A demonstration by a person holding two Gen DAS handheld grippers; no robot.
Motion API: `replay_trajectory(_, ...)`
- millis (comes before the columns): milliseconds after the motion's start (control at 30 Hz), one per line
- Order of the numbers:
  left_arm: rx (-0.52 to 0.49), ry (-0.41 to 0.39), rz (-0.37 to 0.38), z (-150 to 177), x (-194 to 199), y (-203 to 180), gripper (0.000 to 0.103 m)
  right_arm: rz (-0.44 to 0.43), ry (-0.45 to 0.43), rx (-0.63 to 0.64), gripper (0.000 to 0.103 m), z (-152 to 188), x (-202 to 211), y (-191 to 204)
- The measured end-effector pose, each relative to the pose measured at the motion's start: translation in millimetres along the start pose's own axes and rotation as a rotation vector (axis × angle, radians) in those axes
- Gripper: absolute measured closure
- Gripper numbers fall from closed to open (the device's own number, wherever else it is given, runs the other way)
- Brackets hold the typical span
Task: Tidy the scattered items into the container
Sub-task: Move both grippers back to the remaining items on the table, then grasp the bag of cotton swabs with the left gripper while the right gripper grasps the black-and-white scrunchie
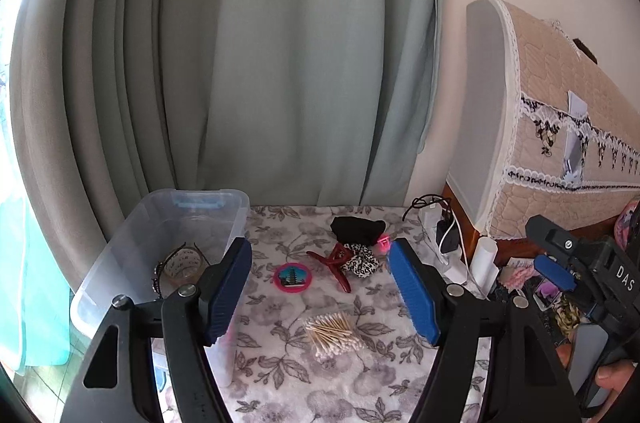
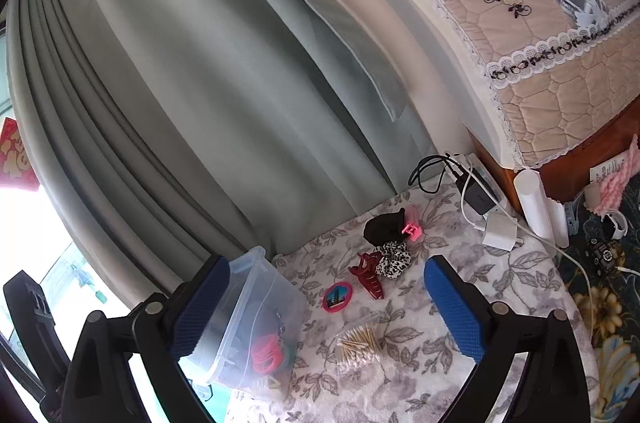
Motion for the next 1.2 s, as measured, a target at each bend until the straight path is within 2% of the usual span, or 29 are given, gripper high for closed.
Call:
replay_trajectory(333,-0.044,0.146,-0.029,27,-64,-18,0.031,-0.029,-0.044,0.009,0.000,8,-16,-33)
replay_trajectory(467,-0.078,0.212,-0.043,45,-93,-28,0.031,-0.093,0.058,-0.010,0.000,19,-39,-41)
replay_trajectory(567,-0.106,0.277,-0.040,60,-116,-37,0.031,-0.065,0.140,0.002,0.000,28,-56,-47)
replay_trajectory(700,-0.131,0.348,-0.033,79,-144,-45,0.031,-0.044,0.159,0.000,0.000,34,-67,-57)
replay_trajectory(900,-0.023,0.419,-0.066,91,-181,-31,0.031,0.064,0.237,0.026,0.000,44,-94,-70)
replay_trajectory(967,0.016,0.443,-0.056,95,-191,-27,0.031,0.081,0.256,0.029,0.000,46,-103,-72)
replay_trajectory(1033,0.025,0.452,-0.047,99,-198,-29,0.031,0.095,0.273,0.033,0.000,48,-110,-74)
replay_trajectory(1200,0.023,0.461,-0.096,106,-223,-26,0.031,0.111,0.316,0.026,0.000,55,-127,-80)
Point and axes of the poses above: each gripper's, at about its wrist camera, not at the fingertips, and x roughly against the way its jaws point, y to its left, z to its underside, the point moved 2 cm from there along -x, roughly the way its jaws point, and after that the axes turned 8 degrees about y, right-handed, at the moved point
